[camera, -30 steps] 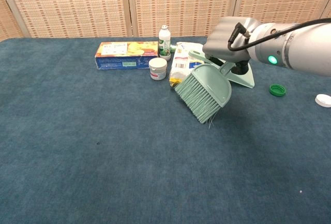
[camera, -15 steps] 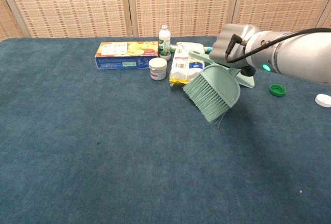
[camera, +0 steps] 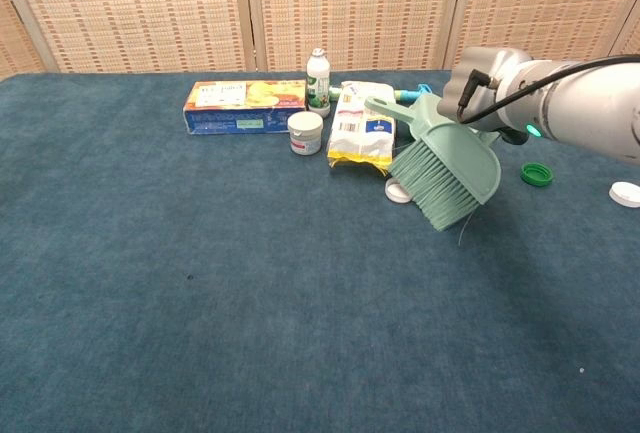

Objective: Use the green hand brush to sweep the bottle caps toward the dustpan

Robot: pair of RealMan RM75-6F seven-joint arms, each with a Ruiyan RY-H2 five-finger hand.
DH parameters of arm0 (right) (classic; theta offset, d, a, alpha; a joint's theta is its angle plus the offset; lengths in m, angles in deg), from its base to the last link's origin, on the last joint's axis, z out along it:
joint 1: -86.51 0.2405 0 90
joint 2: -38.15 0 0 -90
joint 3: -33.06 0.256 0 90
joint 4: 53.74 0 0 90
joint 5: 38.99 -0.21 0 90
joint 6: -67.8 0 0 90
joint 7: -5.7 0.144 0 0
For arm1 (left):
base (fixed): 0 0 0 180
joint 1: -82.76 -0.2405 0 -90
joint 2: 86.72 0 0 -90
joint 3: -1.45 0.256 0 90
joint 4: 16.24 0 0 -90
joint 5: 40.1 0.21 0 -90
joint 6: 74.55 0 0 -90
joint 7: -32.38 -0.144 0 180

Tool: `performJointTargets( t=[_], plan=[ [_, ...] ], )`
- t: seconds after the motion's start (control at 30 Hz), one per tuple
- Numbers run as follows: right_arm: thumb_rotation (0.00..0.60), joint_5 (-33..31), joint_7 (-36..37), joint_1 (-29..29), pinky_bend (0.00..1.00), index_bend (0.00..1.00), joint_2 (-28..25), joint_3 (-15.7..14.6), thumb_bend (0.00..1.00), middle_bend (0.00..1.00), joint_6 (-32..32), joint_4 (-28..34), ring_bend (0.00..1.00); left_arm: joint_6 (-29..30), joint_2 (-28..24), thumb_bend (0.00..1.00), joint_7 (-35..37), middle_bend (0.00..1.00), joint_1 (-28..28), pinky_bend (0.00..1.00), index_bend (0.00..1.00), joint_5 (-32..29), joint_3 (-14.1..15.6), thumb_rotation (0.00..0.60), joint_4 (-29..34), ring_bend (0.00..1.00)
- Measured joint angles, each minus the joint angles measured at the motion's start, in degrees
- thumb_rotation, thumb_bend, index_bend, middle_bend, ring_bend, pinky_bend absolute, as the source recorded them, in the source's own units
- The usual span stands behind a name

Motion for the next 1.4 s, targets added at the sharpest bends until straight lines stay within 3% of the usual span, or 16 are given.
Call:
performJointTargets(
  t=[0.23,0.53,0.73,1.03,1.27,1.4],
  plan=[
    [0.6,-0.1,0.2,0.1,0.52,1.0,-1.0,0.0,0.4,0.89,0.6,1.4,0.61,1.0,-0.8,0.46,0.3,0.0,-0.5,0.17,0.0,0.3,0.1,0.6,0.9,0.05],
    [0.6,5.9,8.5,-2.4,0.52,1.0,-9.5,-0.7,0.4,0.89,0.3,8.9,0.61,0.0,-0.4,0.46,0.5,0.0,0.0,0.17,0.0,-0.3,-0.4,0.6,0.2,0.05],
    [0.6,9.6,12.9,-2.5,0.52,1.0,-13.5,0.4,0.4,0.89,-1.9,13.1,0.61,-0.3,-0.1,0.46,0.2,0.0,0.2,0.17,0.0,-0.2,-0.2,0.6,-0.1,0.05],
    [0.6,8.4,14.4,0.0,0.52,1.0,-12.6,3.1,0.4,0.89,-3.3,15.2,0.61,0.6,-0.5,0.46,0.8,0.0,-0.2,0.17,0.0,0.1,-0.1,0.6,0.2,0.05],
    [0.6,2.1,15.4,2.5,0.52,1.0,-10.7,5.5,0.4,0.89,-4.5,15.2,0.61,0.8,-0.7,0.47,1.7,0.0,-0.3,0.17,0.0,0.6,0.0,0.6,0.2,0.05],
    [0.6,5.1,15.4,3.3,0.52,1.0,-8.5,5.1,0.4,0.89,-4.5,13.1,0.61,1.0,-1.0,0.47,1.8,0.0,-0.3,0.17,0.0,0.8,0.0,0.6,0.6,0.05]
  ],
)
